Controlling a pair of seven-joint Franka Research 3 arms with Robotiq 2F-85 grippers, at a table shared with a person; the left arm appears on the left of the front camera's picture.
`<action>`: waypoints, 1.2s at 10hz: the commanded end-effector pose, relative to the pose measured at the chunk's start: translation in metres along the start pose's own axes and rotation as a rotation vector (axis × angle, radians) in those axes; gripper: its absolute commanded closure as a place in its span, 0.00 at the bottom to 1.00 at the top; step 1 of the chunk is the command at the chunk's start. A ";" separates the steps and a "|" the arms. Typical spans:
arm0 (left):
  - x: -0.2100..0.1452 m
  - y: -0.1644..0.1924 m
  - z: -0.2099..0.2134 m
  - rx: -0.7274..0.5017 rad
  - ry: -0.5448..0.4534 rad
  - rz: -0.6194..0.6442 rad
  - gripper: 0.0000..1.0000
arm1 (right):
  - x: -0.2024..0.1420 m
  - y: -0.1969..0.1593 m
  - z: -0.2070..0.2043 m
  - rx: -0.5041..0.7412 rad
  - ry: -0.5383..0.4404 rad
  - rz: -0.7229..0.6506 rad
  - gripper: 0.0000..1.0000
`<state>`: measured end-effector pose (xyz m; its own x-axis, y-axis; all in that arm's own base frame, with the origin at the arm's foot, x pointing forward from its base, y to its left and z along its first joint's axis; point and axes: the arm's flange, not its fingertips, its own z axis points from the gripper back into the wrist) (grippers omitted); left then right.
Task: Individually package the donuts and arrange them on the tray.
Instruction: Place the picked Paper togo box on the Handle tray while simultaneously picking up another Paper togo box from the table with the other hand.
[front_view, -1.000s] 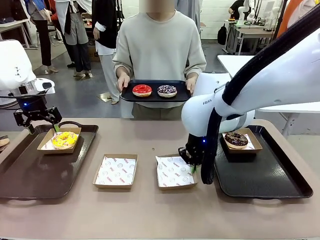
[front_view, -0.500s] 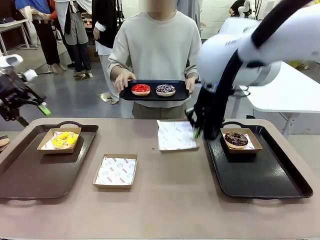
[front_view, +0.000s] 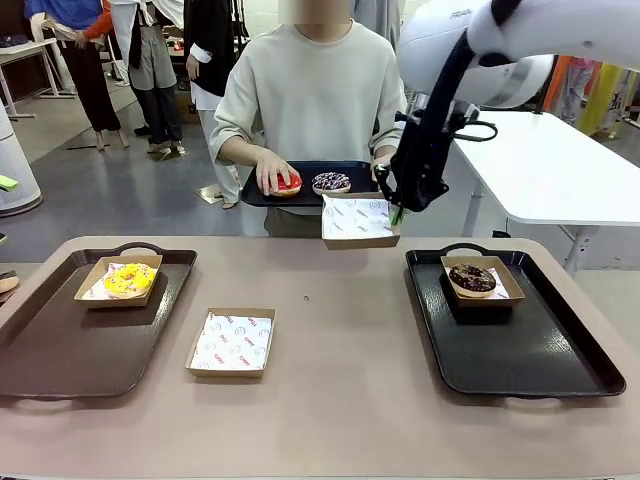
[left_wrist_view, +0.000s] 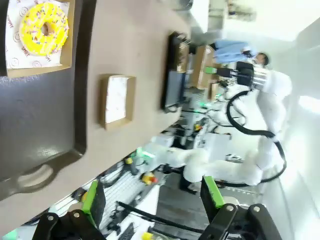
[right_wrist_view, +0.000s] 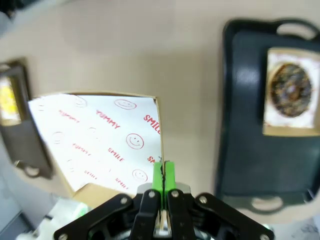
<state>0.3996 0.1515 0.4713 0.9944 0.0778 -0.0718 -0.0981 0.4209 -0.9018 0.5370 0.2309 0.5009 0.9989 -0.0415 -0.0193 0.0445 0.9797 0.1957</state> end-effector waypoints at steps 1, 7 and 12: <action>-0.006 0.030 0.001 -0.120 -0.052 -0.021 0.00 | 0.038 0.027 0.003 -0.049 0.022 -0.032 1.00; -0.024 0.082 0.012 -0.127 -0.141 -0.011 0.00 | 0.084 0.046 -0.016 -0.054 0.045 -0.054 1.00; -0.022 0.079 0.013 -0.149 -0.117 0.022 0.00 | 0.072 0.039 -0.018 -0.010 0.038 -0.051 1.00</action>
<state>0.3702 0.1953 0.4058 0.9795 0.1954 -0.0482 -0.1038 0.2851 -0.9529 0.6142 0.2729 0.4895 0.9943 -0.0817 -0.0690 0.0931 0.9786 0.1834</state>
